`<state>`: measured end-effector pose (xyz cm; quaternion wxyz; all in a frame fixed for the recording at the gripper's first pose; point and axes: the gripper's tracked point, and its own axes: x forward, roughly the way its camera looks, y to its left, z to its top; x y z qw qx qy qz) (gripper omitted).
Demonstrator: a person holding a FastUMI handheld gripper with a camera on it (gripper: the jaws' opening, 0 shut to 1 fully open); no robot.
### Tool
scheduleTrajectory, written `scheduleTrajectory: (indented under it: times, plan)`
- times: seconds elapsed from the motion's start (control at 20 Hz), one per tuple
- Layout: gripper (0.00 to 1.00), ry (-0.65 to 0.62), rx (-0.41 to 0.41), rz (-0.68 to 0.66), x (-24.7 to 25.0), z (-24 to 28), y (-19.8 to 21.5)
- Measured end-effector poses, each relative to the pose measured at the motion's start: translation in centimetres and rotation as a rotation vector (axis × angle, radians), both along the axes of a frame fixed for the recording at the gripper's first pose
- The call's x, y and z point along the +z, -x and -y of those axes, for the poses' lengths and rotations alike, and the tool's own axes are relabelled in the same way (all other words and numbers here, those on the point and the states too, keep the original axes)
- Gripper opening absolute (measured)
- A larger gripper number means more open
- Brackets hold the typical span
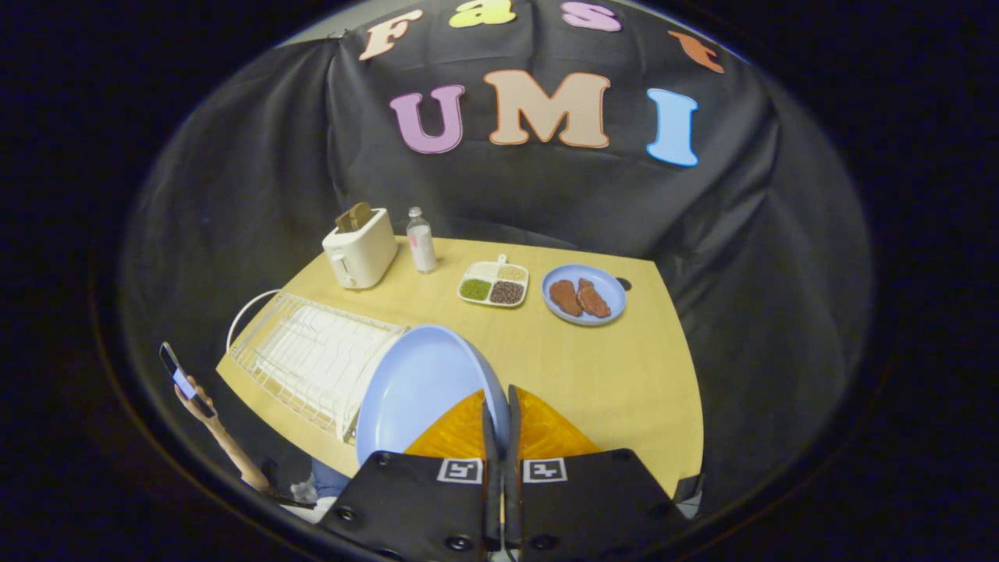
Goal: Take the plate from the dish rack, then take the spoon from the basket and place it into the plate.
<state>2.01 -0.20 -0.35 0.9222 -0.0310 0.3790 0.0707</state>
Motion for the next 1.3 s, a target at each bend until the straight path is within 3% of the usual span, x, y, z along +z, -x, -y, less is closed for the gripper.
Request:
scheduleTrajectory:
  times: [0.3, 0.55, 0.95, 1.3]
  plan:
    - [0.05, -0.147, -0.034, -0.056, -8.9, 4.1, 4.5]
    - [0.05, -0.174, -0.096, -0.055, -15.5, 4.8, 2.9]
    - [0.05, -0.332, -0.093, -0.043, -19.5, 1.4, 0.7]
    - [0.05, -0.450, -0.127, -0.157, -23.2, 2.8, 1.6]
